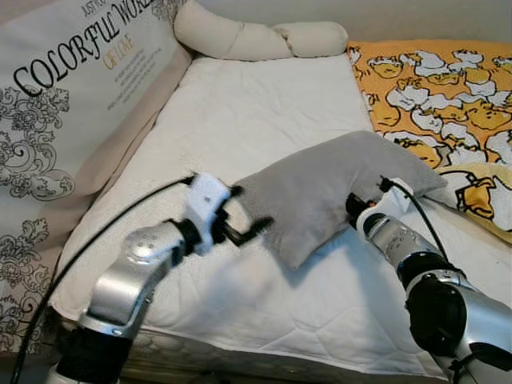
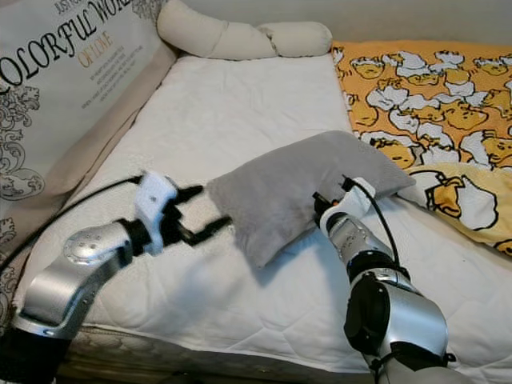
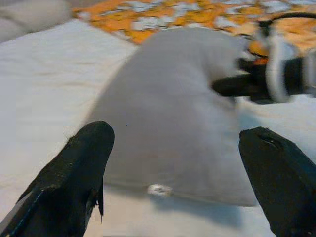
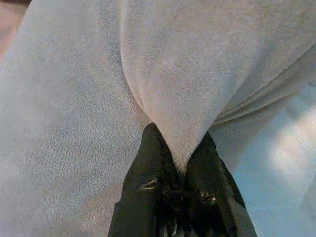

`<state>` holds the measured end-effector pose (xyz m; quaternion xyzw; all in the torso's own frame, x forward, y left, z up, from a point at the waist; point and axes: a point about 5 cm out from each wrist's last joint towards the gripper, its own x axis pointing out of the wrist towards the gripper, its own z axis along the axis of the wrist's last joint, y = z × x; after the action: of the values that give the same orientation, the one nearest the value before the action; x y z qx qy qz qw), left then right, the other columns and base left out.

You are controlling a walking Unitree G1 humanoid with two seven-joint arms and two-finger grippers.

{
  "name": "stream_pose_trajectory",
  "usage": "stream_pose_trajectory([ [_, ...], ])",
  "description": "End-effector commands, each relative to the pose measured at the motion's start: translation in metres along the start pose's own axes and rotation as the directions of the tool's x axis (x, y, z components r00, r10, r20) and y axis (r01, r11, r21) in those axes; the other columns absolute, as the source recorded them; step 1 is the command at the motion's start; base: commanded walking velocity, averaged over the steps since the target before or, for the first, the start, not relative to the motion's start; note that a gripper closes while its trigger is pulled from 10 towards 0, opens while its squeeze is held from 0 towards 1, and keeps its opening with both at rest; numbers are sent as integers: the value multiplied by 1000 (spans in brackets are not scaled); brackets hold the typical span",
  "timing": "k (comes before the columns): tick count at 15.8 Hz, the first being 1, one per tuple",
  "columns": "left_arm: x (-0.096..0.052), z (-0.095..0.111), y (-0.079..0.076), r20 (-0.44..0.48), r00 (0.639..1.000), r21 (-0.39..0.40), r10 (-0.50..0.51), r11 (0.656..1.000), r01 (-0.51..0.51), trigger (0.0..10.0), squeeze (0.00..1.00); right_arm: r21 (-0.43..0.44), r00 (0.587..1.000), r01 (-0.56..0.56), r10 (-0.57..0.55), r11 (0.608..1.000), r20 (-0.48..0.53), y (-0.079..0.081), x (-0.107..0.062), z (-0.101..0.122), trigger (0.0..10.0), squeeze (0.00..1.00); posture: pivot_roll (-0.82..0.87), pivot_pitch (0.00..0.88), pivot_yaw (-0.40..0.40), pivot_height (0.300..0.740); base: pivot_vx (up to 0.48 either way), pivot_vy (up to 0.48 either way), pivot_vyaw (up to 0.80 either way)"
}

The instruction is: Clean up the room

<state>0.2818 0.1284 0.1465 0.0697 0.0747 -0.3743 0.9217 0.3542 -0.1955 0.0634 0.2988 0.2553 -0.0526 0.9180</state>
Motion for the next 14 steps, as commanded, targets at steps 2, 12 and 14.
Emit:
stream_pose_trajectory([
  [2, -11, 7, 25, 24, 989, 10, 143, 990, -143, 10000, 0, -6, 998, -50, 50, 999, 28, 11, 1, 13, 0, 0, 44, 0, 59, 740, 0, 0, 0],
  [12, -36, 27, 70, 62, 941, 42, 331, 942, -334, 10000, 0, -261, 833, -499, 541, 826, 118, 156, -15, 79, 0, 0, 48, 0, 54, 740, 0, 0, 0],
  [14, -41, 29, 77, 60, 931, 47, 359, 931, -362, 10000, 0, -272, 787, -563, 607, 781, 115, 175, -22, 87, 0, 0, 47, 0, 59, 740, 0, 0, 0],
])
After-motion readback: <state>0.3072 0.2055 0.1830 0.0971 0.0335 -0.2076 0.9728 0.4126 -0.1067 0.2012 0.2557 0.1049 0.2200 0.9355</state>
